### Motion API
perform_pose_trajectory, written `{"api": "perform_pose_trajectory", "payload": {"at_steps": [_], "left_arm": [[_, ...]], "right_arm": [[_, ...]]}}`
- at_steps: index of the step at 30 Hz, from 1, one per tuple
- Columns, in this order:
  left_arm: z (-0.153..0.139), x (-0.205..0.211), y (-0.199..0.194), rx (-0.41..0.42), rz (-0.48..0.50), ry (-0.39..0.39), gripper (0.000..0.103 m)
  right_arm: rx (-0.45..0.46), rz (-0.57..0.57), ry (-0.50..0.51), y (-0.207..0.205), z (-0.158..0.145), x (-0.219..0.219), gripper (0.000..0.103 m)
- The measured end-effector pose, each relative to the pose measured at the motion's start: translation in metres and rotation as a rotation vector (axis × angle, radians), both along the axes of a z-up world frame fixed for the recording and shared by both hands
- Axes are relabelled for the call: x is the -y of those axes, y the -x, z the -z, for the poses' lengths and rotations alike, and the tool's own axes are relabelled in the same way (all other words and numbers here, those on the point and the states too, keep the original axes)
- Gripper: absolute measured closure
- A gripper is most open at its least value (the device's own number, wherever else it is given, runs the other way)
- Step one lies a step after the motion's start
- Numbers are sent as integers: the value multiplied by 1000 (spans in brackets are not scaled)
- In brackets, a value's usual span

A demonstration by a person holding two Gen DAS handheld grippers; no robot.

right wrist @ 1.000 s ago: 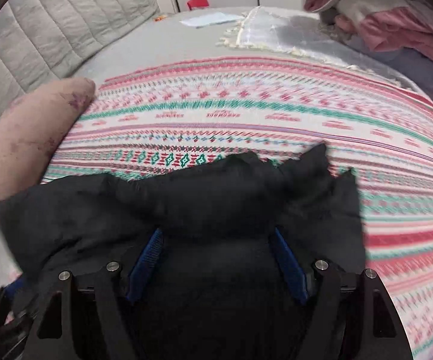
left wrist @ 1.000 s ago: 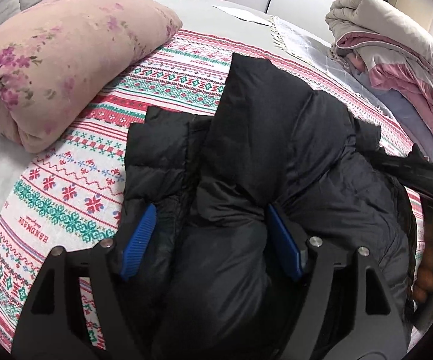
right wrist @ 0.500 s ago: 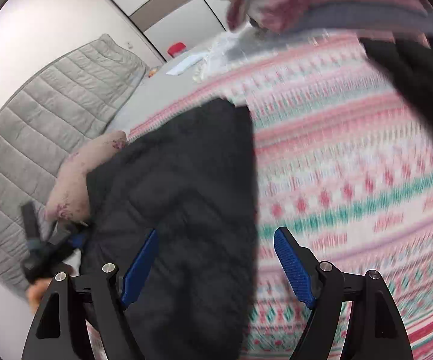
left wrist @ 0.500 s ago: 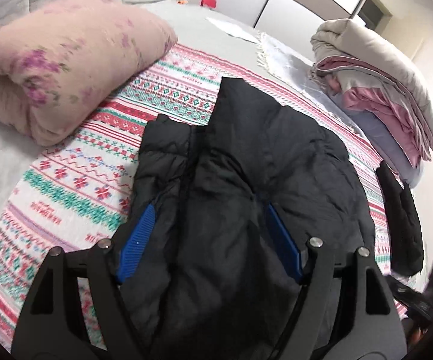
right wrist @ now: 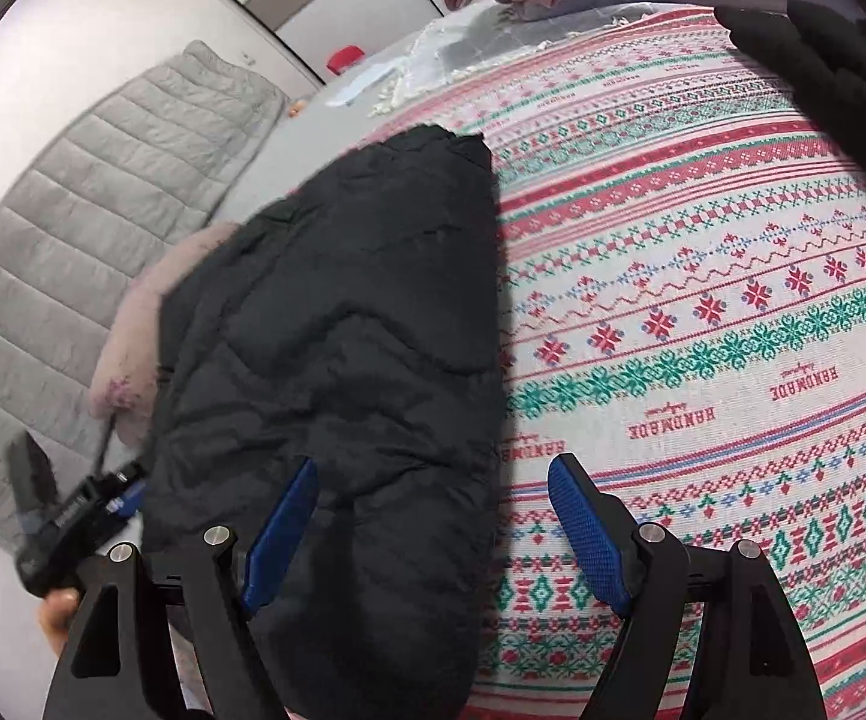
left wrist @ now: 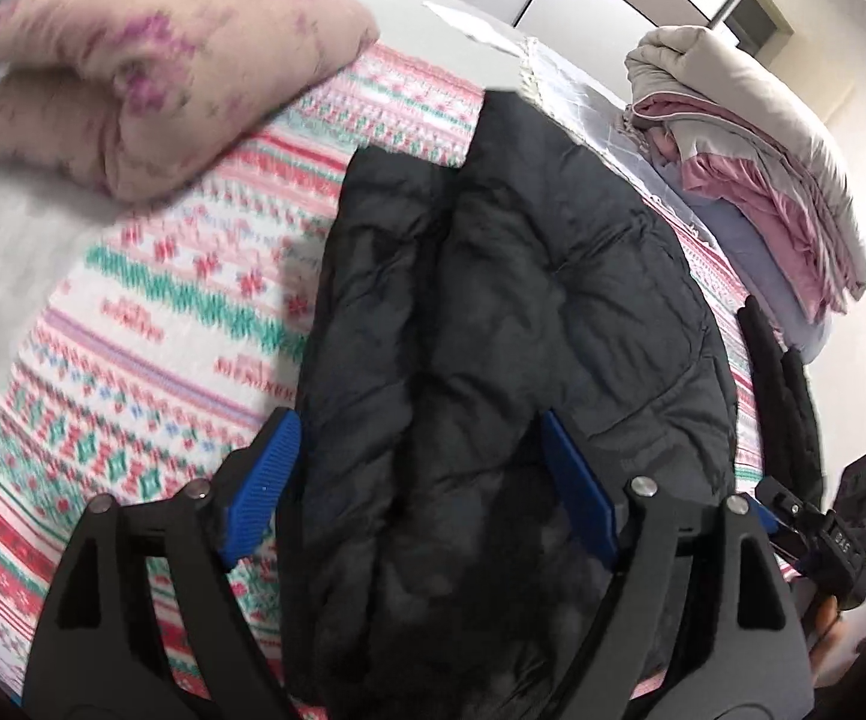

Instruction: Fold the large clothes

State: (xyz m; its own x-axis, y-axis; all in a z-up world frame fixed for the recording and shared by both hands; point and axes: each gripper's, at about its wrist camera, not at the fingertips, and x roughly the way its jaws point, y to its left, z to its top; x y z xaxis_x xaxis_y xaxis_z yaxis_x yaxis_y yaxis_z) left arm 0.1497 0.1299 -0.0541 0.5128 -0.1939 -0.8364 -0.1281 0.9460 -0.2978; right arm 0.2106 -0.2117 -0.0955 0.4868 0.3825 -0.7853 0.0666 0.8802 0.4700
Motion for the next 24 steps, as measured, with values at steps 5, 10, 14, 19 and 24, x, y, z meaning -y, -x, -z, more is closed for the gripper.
{"api": "perform_pose_trajectory", "payload": {"at_steps": [5,10,14,19,24], "left_arm": [[13,-2,7,-45,17,91,19],[18,5,11,-45,62,75,15],[23,2,10,-52,78,83,14],[30,-1,11,-62,84,96,8],[39,3,10,-86,76,109,3]], "right_arm": [[-9,7,-44,3,-2,4,23],[-34,4,-131,1,5,4,23],[-70,2,-145,0,14,2,23],[-122,10,-200,-4,30,0,23],[-143,2,-183,-7,37,-8,23]]}}
